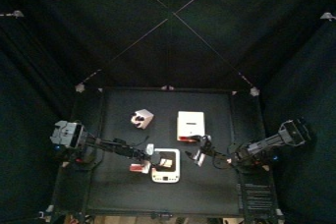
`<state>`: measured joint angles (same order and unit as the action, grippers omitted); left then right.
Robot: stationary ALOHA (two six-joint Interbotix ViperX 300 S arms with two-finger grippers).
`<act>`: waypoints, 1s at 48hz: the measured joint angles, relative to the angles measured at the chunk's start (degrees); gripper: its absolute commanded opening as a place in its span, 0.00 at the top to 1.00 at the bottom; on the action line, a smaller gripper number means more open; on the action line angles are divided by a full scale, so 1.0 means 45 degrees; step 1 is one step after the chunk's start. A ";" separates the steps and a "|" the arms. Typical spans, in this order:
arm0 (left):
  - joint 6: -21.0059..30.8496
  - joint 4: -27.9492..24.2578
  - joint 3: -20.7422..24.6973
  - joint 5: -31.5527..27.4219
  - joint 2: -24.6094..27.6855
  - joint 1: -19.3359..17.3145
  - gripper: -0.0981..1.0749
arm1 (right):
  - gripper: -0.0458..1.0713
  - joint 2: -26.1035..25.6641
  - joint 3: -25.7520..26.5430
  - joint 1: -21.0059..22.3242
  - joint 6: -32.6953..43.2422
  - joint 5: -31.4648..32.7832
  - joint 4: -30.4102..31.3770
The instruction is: Put egg sushi above salmon sushi
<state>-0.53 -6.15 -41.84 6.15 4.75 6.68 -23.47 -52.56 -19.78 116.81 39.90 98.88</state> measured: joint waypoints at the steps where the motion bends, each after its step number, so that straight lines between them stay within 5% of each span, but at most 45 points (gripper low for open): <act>1: 0.0000 0.0000 0.0000 0.0000 -0.0020 -0.0020 0.36 | 0.06 0.0000 -0.0020 0.0000 0.0000 0.0020 0.0000; 29: 0.0000 0.0000 -0.0195 0.0000 -0.0293 0.0000 0.36 | 0.06 0.0000 -0.0039 0.0020 0.0000 0.0000 0.0000; 48: 0.0020 0.0176 -0.1953 0.0039 -0.2090 -0.0020 0.36 | 0.06 0.0000 -0.0039 0.0000 0.0000 0.0000 0.0000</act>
<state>-0.44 -5.36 -50.63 6.33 -4.66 6.59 -23.47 -52.73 -19.78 116.81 39.90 98.88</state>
